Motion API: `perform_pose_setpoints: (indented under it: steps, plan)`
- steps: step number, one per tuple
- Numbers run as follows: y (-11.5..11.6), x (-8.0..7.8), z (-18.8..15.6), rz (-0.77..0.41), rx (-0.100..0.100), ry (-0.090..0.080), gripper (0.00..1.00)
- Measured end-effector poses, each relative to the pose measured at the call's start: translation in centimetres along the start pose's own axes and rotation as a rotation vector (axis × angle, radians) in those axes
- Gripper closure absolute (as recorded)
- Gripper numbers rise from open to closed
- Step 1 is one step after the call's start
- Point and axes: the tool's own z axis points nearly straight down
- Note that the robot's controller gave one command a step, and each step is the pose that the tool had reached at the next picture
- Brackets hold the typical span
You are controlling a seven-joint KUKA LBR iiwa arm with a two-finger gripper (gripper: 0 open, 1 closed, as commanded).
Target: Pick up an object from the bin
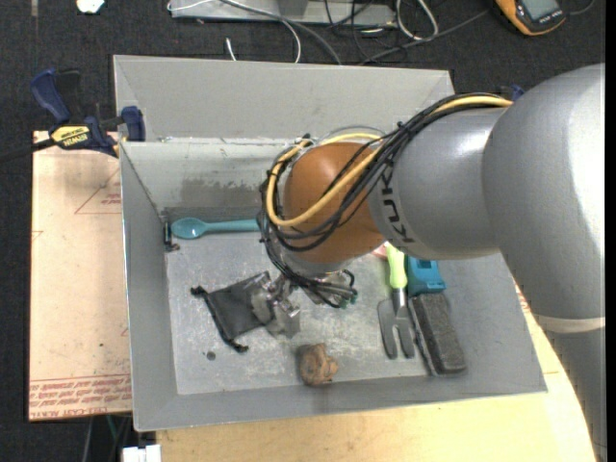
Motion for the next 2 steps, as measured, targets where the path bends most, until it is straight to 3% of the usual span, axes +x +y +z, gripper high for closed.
perform_pose_setpoints:
  steps: [2]
  plan:
    - [0.1,0.0,-1.4,0.001,-0.001,0.001,1.0]
